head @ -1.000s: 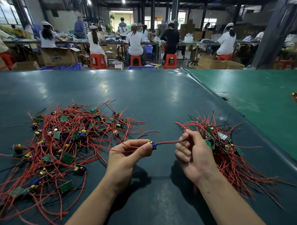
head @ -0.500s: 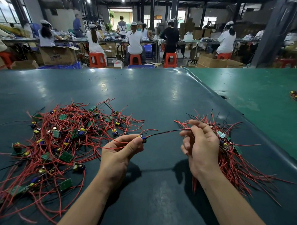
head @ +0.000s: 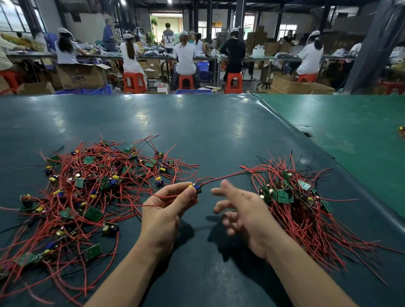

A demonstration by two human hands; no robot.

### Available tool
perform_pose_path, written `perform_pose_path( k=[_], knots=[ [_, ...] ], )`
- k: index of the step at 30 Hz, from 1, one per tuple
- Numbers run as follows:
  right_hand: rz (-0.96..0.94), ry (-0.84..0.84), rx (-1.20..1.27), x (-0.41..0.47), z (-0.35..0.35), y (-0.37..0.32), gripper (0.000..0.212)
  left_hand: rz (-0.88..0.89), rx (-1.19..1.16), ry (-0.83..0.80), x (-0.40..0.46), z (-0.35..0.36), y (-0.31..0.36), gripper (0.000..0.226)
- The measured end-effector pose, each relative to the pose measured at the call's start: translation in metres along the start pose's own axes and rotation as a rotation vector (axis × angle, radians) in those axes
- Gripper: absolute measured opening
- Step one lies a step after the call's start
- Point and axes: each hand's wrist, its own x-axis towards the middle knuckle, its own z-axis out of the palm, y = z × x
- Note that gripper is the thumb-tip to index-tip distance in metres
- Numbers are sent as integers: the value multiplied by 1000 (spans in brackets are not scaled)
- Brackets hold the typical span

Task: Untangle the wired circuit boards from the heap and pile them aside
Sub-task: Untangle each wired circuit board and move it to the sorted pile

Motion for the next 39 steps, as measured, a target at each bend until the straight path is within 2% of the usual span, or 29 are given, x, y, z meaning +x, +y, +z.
perform_pose_path(
  k=[2,4,6,11,13,17,21,24,27,29,32,34,37,39],
  knots=[
    [-66,-56,-7,-4,5,4,35,24,118,-72,-2,0,-2,26],
    [-129,-13,13,-3,5,3,23,37,210,-129,-4,1,-4,26],
    [-161,57,44,-2,2,-1,21,44,223,-124,-4,2,-5,26],
    [-251,335,259,5,-17,-14,21,53,94,-47,0,-2,-1,27],
    [-292,416,305,6,-21,-16,21,35,22,-13,0,1,0,17],
    [-398,512,248,7,-26,-16,22,26,-200,131,5,2,6,7],
    [-495,479,64,4,-19,-11,23,-9,-304,95,5,-1,11,17],
    [-520,464,34,3,-15,-11,24,-56,-276,59,2,0,11,25],
    [-427,413,45,2,-18,-12,25,-69,-135,76,1,3,13,55],
    [-274,255,-12,-1,-13,-10,27,-95,-46,37,-1,7,11,72],
    [-58,-66,-121,-7,0,-3,35,-97,100,-40,-7,12,5,60],
    [-47,-169,-118,-9,5,2,33,-67,240,-73,-11,14,1,50],
    [-76,-92,-101,-8,5,1,16,-70,304,-118,-15,14,0,41],
    [-81,-17,-75,-5,2,1,15,-84,307,-163,-16,14,1,33]
  ],
)
